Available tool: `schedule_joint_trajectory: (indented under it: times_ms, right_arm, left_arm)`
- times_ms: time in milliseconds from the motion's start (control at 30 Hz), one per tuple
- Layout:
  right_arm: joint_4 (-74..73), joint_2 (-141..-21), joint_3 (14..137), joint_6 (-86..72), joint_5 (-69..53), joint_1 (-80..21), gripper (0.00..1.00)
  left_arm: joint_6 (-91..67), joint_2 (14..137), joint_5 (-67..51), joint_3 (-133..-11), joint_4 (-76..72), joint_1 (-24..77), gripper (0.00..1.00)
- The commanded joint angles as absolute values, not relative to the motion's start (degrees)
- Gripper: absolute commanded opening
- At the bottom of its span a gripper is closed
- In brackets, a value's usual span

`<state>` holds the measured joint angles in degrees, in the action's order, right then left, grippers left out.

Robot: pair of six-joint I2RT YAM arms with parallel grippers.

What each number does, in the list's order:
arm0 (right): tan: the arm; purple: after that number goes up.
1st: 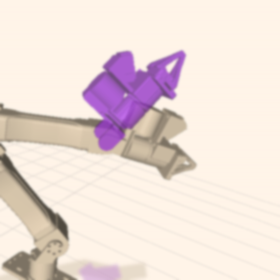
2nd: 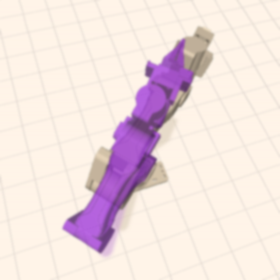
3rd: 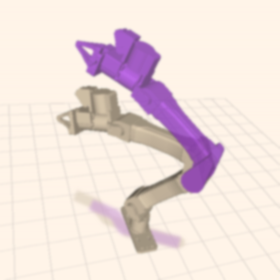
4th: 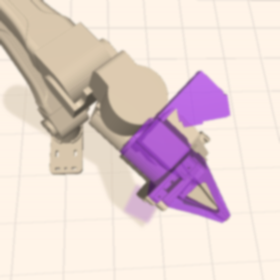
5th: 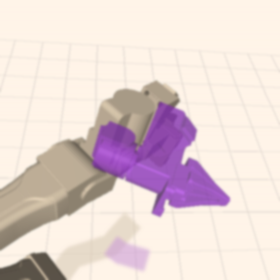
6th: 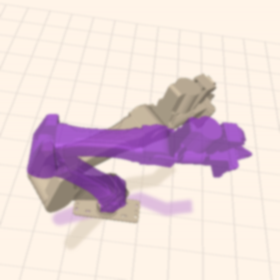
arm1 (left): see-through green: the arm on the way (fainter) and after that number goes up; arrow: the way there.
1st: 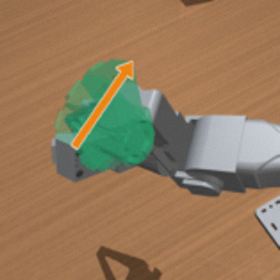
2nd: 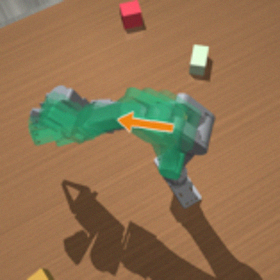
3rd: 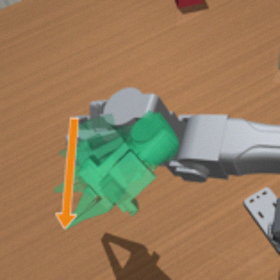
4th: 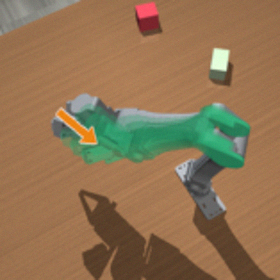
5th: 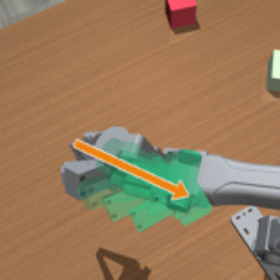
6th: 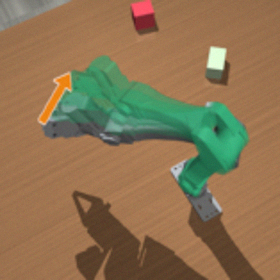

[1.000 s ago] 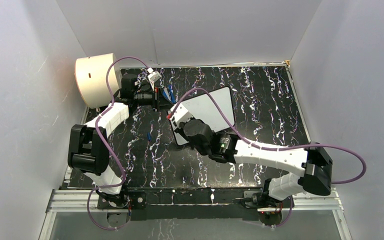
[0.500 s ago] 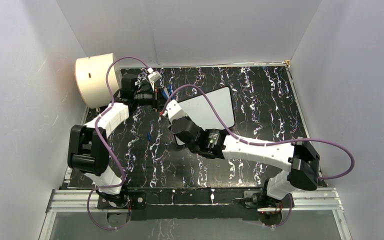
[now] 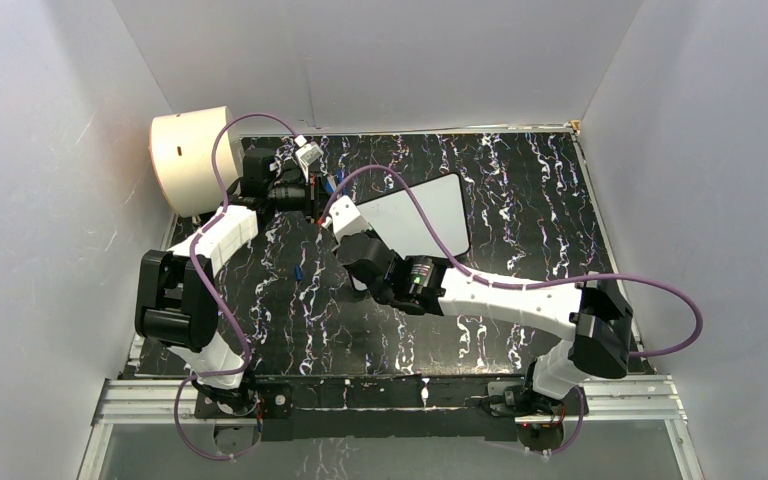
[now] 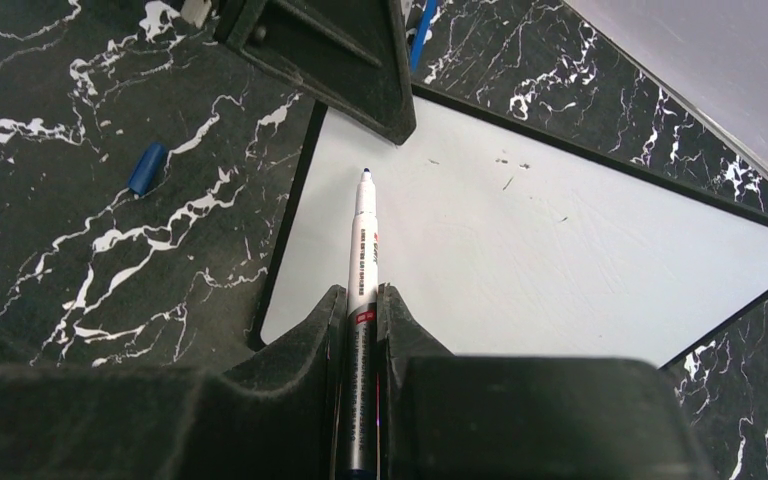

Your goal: Write a sentence on the whiteboard

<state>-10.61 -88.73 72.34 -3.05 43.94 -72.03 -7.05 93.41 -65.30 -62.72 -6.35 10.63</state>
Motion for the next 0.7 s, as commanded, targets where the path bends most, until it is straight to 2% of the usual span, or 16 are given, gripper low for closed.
schedule_joint_trajectory:
  times_ms: [0,667]
  right_arm:
    - [-8.1,-89.4,75.9,-3.7,46.0,-72.3,0.0]
    - [-7.6,-91.1,77.5,-4.0,45.8,-72.3,0.0]
  left_arm:
    - [-6.3,90.1,-65.7,-63.1,-5.8,10.8,0.0]
    - [-6.5,90.2,-65.8,-63.2,-5.9,10.9,0.0]
